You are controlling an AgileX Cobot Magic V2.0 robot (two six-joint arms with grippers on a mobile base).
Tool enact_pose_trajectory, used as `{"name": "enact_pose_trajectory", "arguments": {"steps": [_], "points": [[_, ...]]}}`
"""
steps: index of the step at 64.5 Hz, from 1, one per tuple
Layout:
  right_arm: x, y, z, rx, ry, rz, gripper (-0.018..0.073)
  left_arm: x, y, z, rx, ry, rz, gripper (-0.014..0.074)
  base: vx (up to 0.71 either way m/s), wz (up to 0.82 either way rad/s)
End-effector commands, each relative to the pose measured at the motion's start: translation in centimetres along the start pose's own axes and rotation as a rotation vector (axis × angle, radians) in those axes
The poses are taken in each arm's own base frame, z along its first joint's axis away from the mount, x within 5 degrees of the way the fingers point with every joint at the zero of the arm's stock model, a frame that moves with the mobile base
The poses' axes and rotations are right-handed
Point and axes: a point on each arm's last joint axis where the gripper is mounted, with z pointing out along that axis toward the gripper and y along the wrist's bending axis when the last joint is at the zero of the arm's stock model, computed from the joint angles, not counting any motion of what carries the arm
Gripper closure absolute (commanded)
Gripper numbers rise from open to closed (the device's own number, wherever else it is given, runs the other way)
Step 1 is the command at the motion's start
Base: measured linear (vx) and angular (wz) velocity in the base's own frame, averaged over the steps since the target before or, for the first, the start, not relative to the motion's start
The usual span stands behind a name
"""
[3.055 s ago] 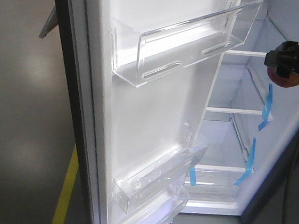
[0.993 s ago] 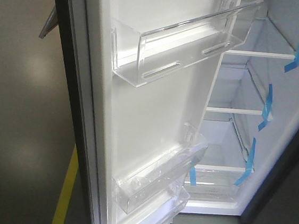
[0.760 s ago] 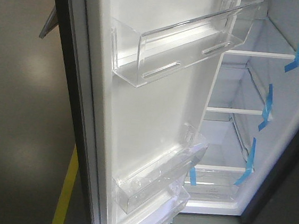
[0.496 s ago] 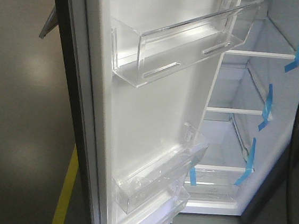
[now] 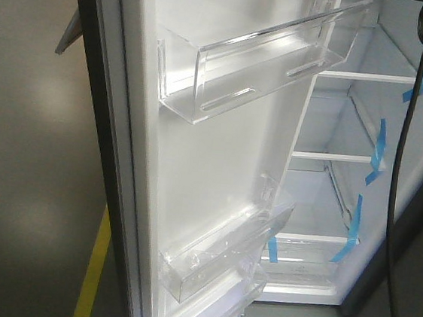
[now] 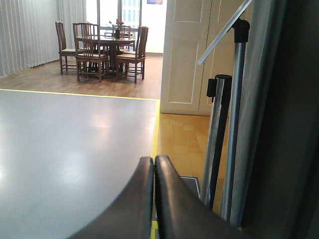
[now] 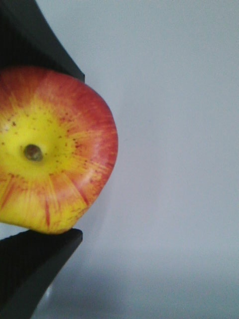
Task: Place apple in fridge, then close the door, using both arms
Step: 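Lower the apple into the upper clear door bin and open the right gripper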
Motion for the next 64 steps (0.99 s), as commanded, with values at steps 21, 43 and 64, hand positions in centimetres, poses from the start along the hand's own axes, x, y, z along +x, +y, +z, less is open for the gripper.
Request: {"name": "enact_pose_trajectory", "arguments": {"steps": [21, 43, 64], "points": [[-2.8, 1.3, -1.3, 0.038, -0.119, -0.001, -0.0048, 0.2, -0.1, 0.0, 0.025, -0.055, -0.01, 0.0602, 0.0, 0.0], [-3.6, 2.4, -2.2, 0.022, -0.132, -0.02, 0.0066, 0.2, -0.1, 0.0, 0.025, -0.055, -0.01, 0.0602, 0.0, 0.0], [-6.6, 8.3, -6.4, -0.033, -0.164, -0.17, 0.0545, 0.2, -0.1, 0.0, 0.025, -0.055, -0.01, 0.0602, 0.0, 0.0]]}}
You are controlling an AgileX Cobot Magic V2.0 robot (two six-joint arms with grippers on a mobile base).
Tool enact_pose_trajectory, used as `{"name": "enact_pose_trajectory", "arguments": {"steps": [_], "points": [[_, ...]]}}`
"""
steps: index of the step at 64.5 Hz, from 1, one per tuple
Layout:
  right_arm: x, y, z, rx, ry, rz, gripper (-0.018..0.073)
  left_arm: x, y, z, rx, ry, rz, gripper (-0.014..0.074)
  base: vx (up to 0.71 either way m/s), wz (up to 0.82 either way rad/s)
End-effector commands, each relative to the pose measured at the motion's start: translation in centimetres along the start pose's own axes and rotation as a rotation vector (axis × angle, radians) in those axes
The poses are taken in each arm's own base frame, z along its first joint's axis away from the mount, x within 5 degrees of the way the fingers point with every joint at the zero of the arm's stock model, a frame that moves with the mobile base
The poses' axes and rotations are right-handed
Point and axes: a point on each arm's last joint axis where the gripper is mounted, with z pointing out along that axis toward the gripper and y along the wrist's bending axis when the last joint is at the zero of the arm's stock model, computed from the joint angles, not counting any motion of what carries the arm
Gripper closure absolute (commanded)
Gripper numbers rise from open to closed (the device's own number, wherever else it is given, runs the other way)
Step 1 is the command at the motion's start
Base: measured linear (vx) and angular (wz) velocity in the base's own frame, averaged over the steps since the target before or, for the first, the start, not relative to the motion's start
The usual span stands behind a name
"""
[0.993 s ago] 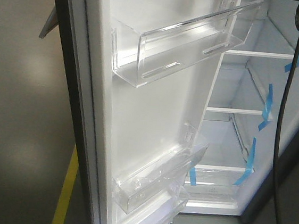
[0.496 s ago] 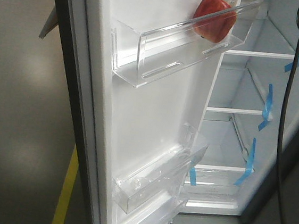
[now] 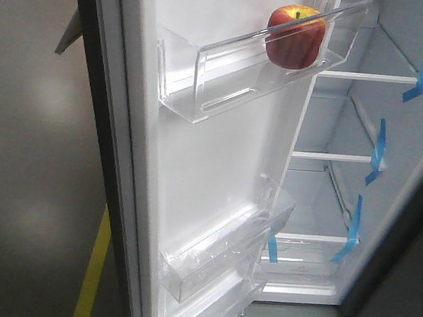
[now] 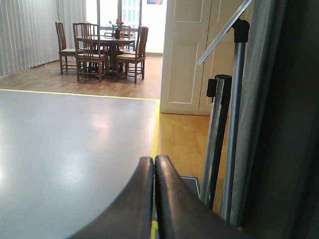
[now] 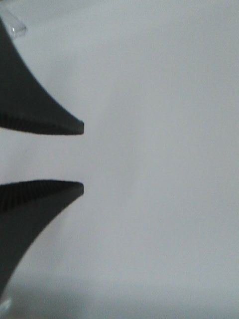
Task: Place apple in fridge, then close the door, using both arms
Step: 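Lower the apple into the upper clear door bin and open the right gripper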
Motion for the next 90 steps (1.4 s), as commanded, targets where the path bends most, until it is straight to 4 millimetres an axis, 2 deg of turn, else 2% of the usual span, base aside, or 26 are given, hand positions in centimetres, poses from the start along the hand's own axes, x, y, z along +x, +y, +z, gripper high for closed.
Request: {"name": "enact_pose_trajectory", "arguments": {"steps": [1, 12, 26, 35, 42, 52, 58, 66, 71, 75, 82, 90], "points": [[-3.5, 3.7, -2.7, -0.025, -0.08, -0.091, 0.0578, 0.2, -0.1, 0.0, 0.025, -0.055, -0.01, 0.0602, 0.0, 0.0], [-4.7, 7.0, -5.4, -0.007, -0.023, -0.174, 0.0564, 0.2, -0.1, 0.0, 0.025, -0.055, -0.01, 0.0602, 0.0, 0.0], [-5.9, 10.8, -9.4, 0.12, 0.036, -0.267, 0.0563, 0.2, -0.1, 0.0, 0.025, -0.055, -0.01, 0.0602, 0.0, 0.0], [-5.1, 12.6, -11.4, 0.178, 0.045, -0.265, 0.0563, 0.2, -0.1, 0.0, 0.025, -0.055, -0.01, 0.0602, 0.0, 0.0], [-2.8, 13.5, -12.6, 0.221, 0.054, -0.212, 0.0563, 0.2, -0.1, 0.0, 0.025, -0.055, -0.01, 0.0602, 0.0, 0.0], [2.1, 14.5, -14.3, 0.289, 0.052, -0.144, 0.0563, 0.1, -0.1, 0.0, 0.029, -0.063, -0.042, 0.0602, 0.0, 0.0], [5.1, 15.6, -15.5, 0.31, 0.06, -0.108, 0.0563, -0.2, -0.2, -0.1, 0.047, -0.1, -0.204, 0.0602, 0.0, 0.0], [9.2, 16.7, -16.6, 0.307, 0.096, -0.034, 0.0563, -1.2, -0.2, -0.2, 0.094, -0.18, -0.665, 0.0602, 0.0, 0.0], [11.4, 17.4, -17.3, 0.311, 0.101, -0.002, 0.0563, -1.5, 0.0, -0.3, 0.112, -0.21, -0.845, 0.0602, 0.0, 0.0], [12.9, 18.1, -18.0, 0.317, 0.092, 0.024, 0.0563, -1.7, 0.0, -0.3, 0.12, -0.231, -0.908, 0.0602, 0.0, 0.0], [15.3, 19.1, -18.9, 0.323, 0.078, 0.035, 0.0563, -1.9, 0.1, -0.4, 0.128, -0.253, -0.91, 0.0602, 0.0, 0.0], [17.1, 19.8, -19.6, 0.323, 0.069, 0.028, 0.0563, -2.5, 0.1, -0.6, 0.157, -0.321, -0.938, 0.0602, 0.0, 0.0]]}}
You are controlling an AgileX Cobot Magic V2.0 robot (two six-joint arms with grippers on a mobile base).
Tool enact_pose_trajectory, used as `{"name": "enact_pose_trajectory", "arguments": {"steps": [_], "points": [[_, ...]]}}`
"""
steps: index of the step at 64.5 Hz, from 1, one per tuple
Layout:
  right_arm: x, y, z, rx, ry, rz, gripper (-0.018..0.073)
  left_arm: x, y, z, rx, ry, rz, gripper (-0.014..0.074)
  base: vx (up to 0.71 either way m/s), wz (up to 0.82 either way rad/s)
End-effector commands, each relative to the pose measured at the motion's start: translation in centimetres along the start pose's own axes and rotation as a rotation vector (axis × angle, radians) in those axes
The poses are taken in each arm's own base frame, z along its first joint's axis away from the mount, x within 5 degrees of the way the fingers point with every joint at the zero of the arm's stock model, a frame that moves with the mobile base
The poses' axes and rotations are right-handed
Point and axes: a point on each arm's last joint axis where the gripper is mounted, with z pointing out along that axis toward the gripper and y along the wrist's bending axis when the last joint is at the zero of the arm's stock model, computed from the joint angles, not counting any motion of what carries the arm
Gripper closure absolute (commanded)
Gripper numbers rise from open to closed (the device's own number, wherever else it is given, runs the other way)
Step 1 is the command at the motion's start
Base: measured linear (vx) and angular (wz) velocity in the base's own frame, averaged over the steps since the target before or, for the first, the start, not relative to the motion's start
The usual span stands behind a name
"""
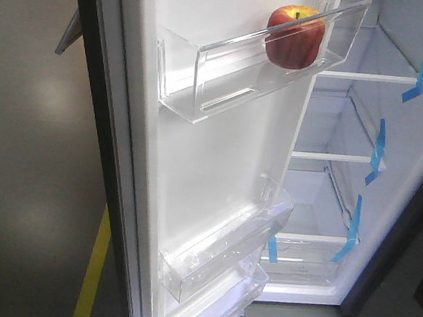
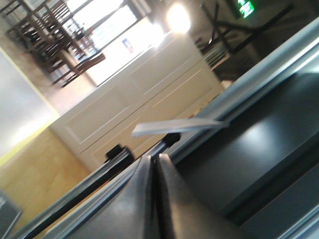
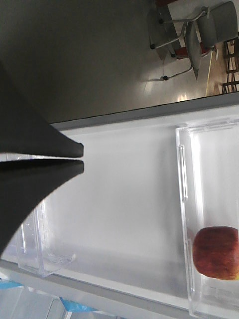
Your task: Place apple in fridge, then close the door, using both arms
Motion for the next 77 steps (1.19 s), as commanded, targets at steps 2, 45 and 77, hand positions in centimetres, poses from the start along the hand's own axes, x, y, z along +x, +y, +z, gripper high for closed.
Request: {"name": "enact_pose_trajectory", "arguments": {"steps": [2, 45, 77], "points": [[0.3, 0.2, -0.7, 0.028, -0.087, 0.013, 0.0563, -0.7, -0.5, -0.3, 0.11, -0.098, -0.07, 0.0602, 0.0, 0.0], [0.3, 0.4, -1.1, 0.044, -0.137, 0.011, 0.0561, -6.6, -12.4, 0.3, 0.5, -0.128, -0.206, 0.0602, 0.0, 0.0], [0.2, 0.4, -1.1, 0.038, -0.151, 0.024, 0.0561, -8.5, -19.8, 17.6, 0.512, 0.049, -0.144, 0.0602, 0.0, 0.0]]}}
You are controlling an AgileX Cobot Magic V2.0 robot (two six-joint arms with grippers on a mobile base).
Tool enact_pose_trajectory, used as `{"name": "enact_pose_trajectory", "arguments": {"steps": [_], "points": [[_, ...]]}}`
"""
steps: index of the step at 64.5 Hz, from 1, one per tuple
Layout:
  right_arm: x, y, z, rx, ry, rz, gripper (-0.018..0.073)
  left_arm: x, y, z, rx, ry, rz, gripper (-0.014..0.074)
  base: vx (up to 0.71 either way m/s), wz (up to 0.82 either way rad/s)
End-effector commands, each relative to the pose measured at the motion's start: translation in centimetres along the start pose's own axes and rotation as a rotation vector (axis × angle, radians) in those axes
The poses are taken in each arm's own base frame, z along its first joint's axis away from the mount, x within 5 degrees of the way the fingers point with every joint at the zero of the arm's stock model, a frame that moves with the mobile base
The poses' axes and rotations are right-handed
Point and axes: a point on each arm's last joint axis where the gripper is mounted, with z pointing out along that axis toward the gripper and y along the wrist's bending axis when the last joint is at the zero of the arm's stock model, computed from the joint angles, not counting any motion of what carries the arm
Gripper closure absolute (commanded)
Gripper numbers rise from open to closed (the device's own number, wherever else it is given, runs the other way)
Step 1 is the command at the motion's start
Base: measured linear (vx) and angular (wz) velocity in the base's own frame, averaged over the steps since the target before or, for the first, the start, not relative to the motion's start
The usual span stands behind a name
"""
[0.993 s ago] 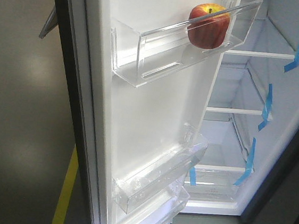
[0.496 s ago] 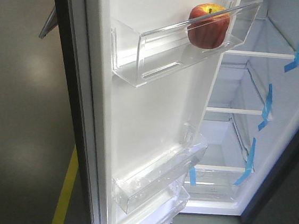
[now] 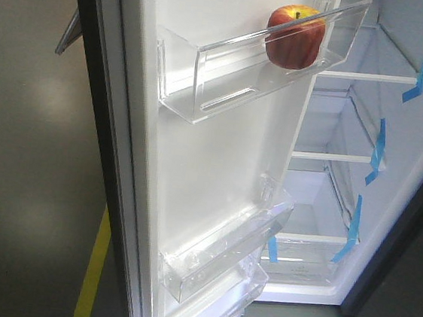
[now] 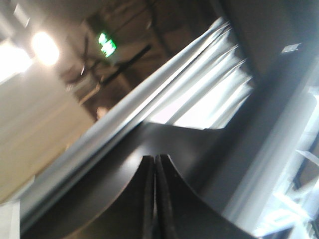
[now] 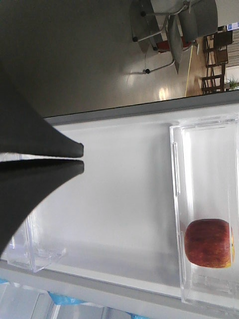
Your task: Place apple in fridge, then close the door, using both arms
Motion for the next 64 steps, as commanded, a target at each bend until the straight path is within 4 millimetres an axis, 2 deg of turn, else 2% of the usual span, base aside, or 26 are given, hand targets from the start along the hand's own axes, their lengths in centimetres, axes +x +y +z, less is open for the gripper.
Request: {"name": "enact_pose_trajectory", "arguments": {"steps": [1, 9, 17, 29, 45, 52, 64], "points": [[-1.2, -0.1, -0.1, 0.015, -0.075, 0.03, 0.0561, 0.5, 0.4, 4.0, 0.085, 0.068, -0.041, 0.0602, 0.0, 0.0], [-1.2, -0.1, -0.1, 0.018, -0.082, 0.032, 0.0561, 1.9, 2.3, 8.6, 0.135, 0.2, -0.095, 0.0601, 0.0, 0.0], [-1.2, -0.1, -0.1, 0.017, -0.083, 0.033, 0.0561, 3.1, 4.0, 12.3, 0.164, 0.32, -0.141, 0.0582, 0.0, 0.0], [-1.2, -0.1, -0.1, 0.017, -0.082, 0.032, 0.0561, 4.1, 5.9, 16.2, 0.167, 0.426, -0.152, 0.0465, 0.0, 0.0], [-1.3, -0.1, -0.1, 0.012, -0.086, 0.039, 0.0561, 6.7, 8.3, 18.7, 0.159, 0.531, -0.253, 0.0286, 0.0, 0.0], [-1.4, 0.0, -0.1, 0.0, -0.097, 0.056, 0.0561, 8.1, 8.4, 19.1, 0.188, 0.565, -0.285, 0.0275, 0.0, 0.0], [-1.4, 0.0, -0.1, 0.001, -0.101, 0.058, 0.0561, 10.0, 7.4, 18.7, 0.241, 0.648, -0.286, 0.0275, 0.0, 0.0]]}}
